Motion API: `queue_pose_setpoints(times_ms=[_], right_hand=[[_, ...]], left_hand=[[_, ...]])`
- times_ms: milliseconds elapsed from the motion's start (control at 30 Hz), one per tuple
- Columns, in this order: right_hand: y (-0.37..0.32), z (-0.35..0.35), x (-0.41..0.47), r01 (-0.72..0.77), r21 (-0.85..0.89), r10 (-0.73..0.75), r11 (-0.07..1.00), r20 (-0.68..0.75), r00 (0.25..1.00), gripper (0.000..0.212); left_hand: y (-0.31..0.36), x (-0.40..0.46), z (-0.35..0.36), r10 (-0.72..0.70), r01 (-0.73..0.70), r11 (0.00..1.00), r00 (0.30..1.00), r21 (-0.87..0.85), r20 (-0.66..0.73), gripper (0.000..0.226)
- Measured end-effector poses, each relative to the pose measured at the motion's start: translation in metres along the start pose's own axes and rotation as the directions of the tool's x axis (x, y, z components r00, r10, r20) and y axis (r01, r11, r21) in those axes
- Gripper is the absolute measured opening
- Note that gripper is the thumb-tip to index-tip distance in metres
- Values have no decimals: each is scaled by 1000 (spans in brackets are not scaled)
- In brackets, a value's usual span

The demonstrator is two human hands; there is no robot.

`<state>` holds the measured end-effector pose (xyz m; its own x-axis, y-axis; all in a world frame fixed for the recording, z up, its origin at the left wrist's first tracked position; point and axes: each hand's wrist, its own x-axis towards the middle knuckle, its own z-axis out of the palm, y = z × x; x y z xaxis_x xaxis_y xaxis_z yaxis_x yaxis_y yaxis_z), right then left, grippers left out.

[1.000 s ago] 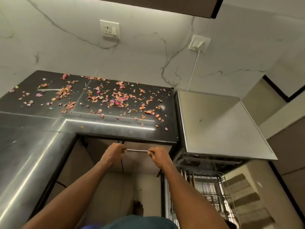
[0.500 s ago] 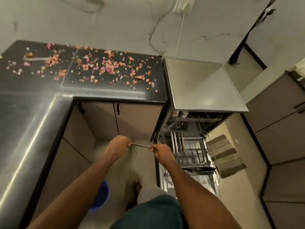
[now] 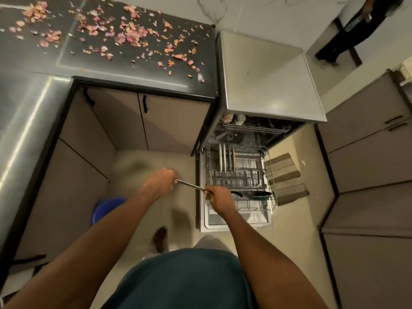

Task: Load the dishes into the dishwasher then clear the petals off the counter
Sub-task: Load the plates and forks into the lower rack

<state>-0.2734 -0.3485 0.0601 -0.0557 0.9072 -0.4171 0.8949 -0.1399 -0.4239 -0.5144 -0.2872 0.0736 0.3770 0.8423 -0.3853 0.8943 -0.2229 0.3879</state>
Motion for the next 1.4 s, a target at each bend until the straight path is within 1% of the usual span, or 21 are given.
queue_pose_setpoints(times_ms=[233, 367, 467, 600, 733, 800, 833, 900, 1000, 1100, 1167, 1300, 1400], right_hand=[[66, -8, -24, -131, 12, 132, 991, -40, 991, 22], [115, -20, -38, -201, 43, 203, 979, -51, 978, 21], [160, -33, -40, -234, 84, 238, 969, -45, 970, 19], [223, -57, -33, -236, 119, 243, 964, -52, 969, 15], [285, -83, -16, -267, 183, 285, 946, -83, 955, 15], [312, -92, -8, -239, 207, 264, 949, -105, 959, 9], [325, -94, -3, -228, 217, 257, 949, -119, 959, 5], [349, -98, 12, -230, 205, 258, 951, -123, 958, 7], [389, -95, 37, -279, 168, 304, 945, -144, 942, 13], [426, -82, 60, -306, 213, 351, 928, -222, 910, 13], [446, -72, 74, -327, 209, 372, 922, -237, 897, 12], [485, -48, 111, -292, 158, 322, 943, -217, 922, 13], [517, -28, 149, -257, 134, 280, 957, -193, 941, 10]], left_hand=[[64, 39, 23, 127, -132, 989, 989, 59, 78, 17], [112, 66, 43, 164, -177, 982, 974, 71, 157, 16], [155, 90, 60, 189, -207, 974, 966, 93, 174, 17], [208, 124, 79, 194, -210, 974, 967, 85, 165, 17], [251, 162, 106, 247, -262, 961, 957, 92, 151, 16], [267, 179, 124, 261, -271, 958, 959, 91, 108, 16], [275, 188, 131, 242, -248, 965, 968, 90, 67, 15], [285, 208, 149, 221, -221, 968, 975, 120, 17, 16], [299, 238, 180, 271, -278, 944, 960, 178, 62, 16], [309, 267, 206, 258, -262, 958, 965, 115, 52, 7], [311, 289, 224, 259, -266, 959, 963, 96, 78, 7], [302, 340, 262, 276, -288, 951, 955, 110, 113, 9], [294, 375, 297, 296, -315, 935, 946, 164, 131, 14]])
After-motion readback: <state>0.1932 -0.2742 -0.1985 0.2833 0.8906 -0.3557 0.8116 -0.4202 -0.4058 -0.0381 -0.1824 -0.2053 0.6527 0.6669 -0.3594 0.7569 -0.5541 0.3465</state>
